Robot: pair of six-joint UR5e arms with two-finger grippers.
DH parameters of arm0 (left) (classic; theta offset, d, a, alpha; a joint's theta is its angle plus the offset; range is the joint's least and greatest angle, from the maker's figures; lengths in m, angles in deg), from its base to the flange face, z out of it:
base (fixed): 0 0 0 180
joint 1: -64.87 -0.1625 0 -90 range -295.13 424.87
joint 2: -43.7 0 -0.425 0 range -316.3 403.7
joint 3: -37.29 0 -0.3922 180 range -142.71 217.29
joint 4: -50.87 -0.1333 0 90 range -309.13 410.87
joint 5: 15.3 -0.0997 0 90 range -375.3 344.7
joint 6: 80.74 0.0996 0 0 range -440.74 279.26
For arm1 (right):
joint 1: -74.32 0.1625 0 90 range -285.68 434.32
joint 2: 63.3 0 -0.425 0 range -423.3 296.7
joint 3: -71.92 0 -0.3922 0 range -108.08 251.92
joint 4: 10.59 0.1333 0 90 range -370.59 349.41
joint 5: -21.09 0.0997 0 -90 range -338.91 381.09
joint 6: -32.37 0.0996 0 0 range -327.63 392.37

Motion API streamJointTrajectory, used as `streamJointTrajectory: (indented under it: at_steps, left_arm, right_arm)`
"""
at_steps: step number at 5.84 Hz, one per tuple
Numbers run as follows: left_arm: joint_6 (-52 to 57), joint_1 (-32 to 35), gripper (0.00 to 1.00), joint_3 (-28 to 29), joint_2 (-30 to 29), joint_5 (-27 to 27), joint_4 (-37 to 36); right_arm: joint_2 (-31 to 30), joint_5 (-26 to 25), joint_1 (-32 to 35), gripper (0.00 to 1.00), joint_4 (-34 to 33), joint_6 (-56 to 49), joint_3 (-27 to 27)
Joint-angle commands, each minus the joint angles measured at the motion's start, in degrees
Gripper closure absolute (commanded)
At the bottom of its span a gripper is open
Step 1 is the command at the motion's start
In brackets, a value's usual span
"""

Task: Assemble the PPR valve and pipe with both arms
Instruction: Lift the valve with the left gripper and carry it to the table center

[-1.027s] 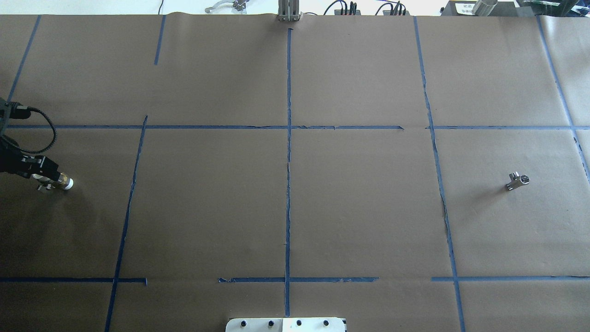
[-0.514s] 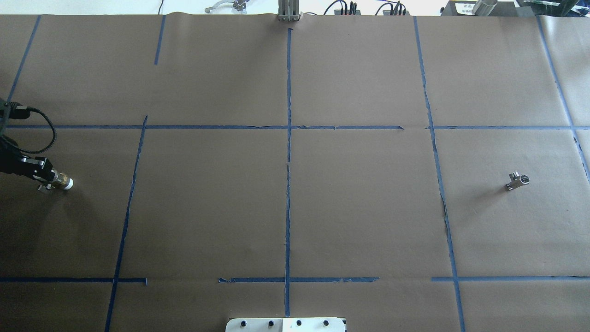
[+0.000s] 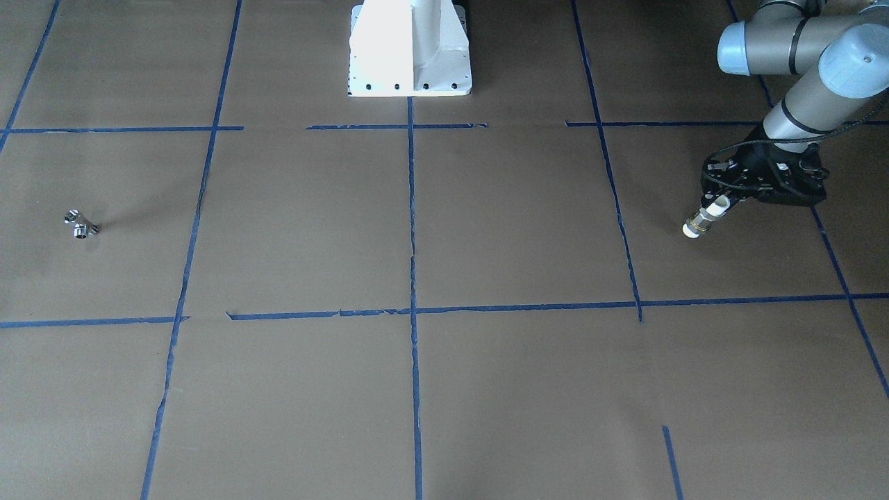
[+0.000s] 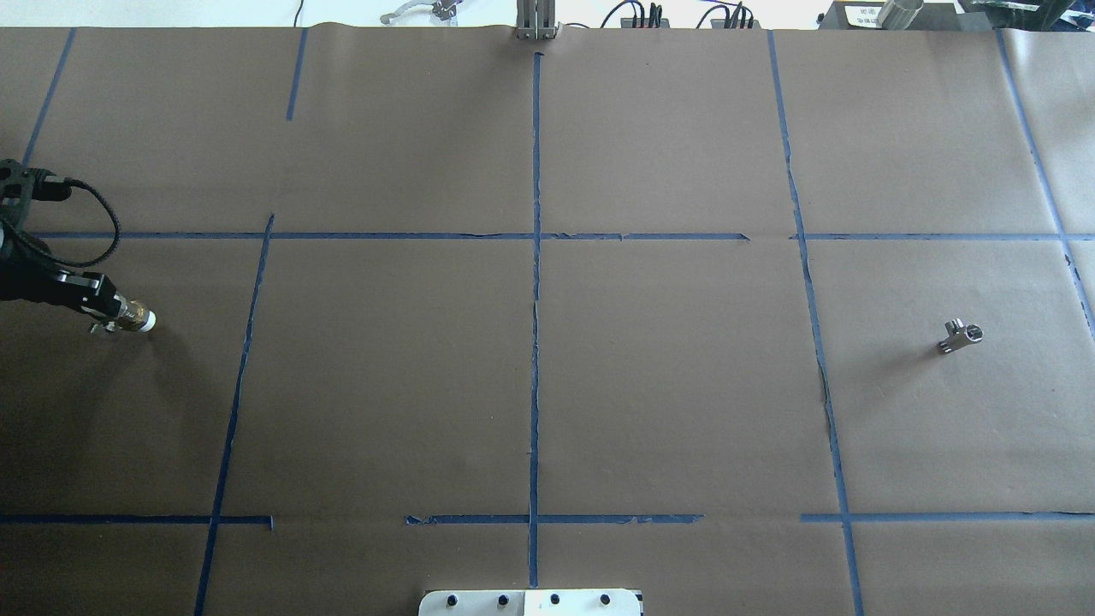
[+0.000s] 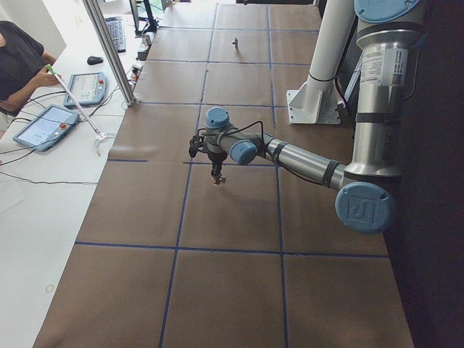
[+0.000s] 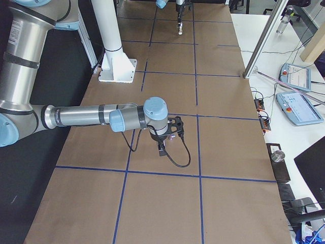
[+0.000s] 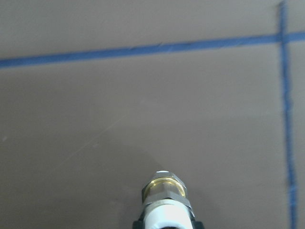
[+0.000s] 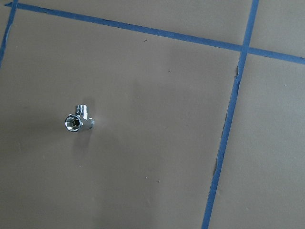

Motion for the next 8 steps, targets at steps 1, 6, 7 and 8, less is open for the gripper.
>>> streamJointTrajectory:
  at_steps: [1,6,7,8]
  left_arm:
    - [-4.4,-4.7,1.00,-1.0,-13.6,-0.2,-10.5]
    - [-23.5,-23.9,1.00,14.4,-43.1,-14.0,-16.2]
    - [-24.9,-24.8,1.00,16.9,-45.8,-14.5,-16.2]
    - [-25.5,-25.1,1.00,18.7,-47.3,-14.8,-16.3]
  right_arm:
    - [0.0,0.2,0.0,0.00,0.1,-0.3,0.1]
    - [0.7,2.1,0.1,0.00,0.7,-0.4,-0.2]
    - [0.4,2.2,0.1,0.00,1.1,-0.1,-0.2]
    - [0.4,2.1,0.1,0.00,1.3,-0.1,-0.2]
